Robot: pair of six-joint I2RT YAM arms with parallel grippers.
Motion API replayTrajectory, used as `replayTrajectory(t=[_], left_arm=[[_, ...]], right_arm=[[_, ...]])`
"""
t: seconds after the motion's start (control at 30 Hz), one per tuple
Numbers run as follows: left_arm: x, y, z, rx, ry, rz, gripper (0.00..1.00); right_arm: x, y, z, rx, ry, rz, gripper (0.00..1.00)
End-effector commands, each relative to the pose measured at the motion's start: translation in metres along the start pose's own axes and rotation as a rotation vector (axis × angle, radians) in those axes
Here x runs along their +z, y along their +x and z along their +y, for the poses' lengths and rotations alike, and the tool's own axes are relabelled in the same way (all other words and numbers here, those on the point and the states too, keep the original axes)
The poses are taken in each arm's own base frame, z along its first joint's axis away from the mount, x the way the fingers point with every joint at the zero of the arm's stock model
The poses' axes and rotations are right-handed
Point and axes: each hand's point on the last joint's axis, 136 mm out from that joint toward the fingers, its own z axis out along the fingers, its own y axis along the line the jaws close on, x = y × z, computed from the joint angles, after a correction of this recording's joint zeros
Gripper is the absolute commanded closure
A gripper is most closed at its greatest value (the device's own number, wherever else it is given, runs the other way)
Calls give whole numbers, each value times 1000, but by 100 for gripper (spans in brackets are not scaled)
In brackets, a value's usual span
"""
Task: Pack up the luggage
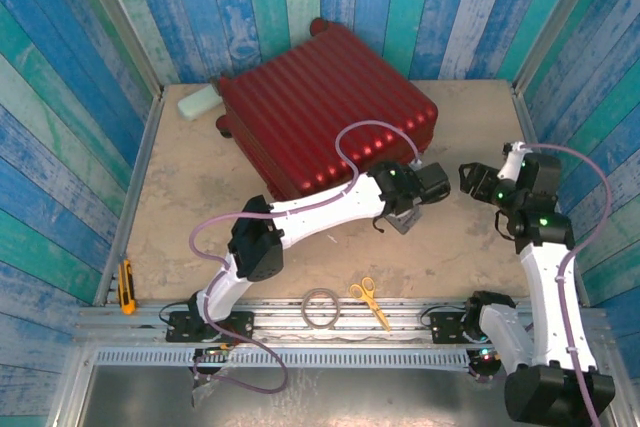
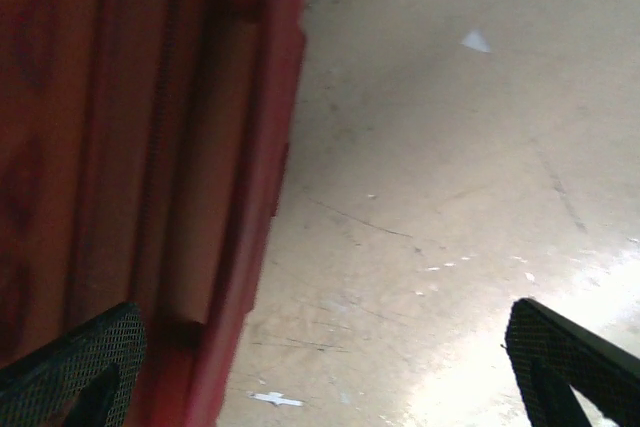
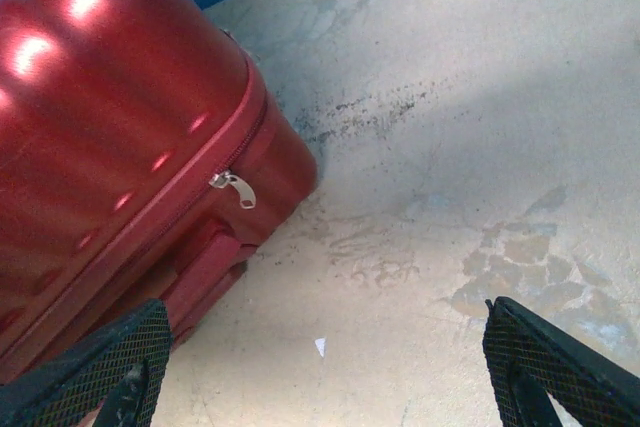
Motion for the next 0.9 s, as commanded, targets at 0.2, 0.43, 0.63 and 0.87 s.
replayTrajectory(t=[0.2,0.43,0.63,0.87], left_arm=[[56,30,-3,19,-28,105,9],[70,25,-5,12,-12,98,9],[91,14,-3,5,8,101,12],[116,17,8,-17,-23,137,14]], right_arm=[[8,5,-7,6,18,27,17],[11,9,-10,5,29,39,17],[10,9,-10,1,27,43,17],[9,12,-9,-6,17,44,17]])
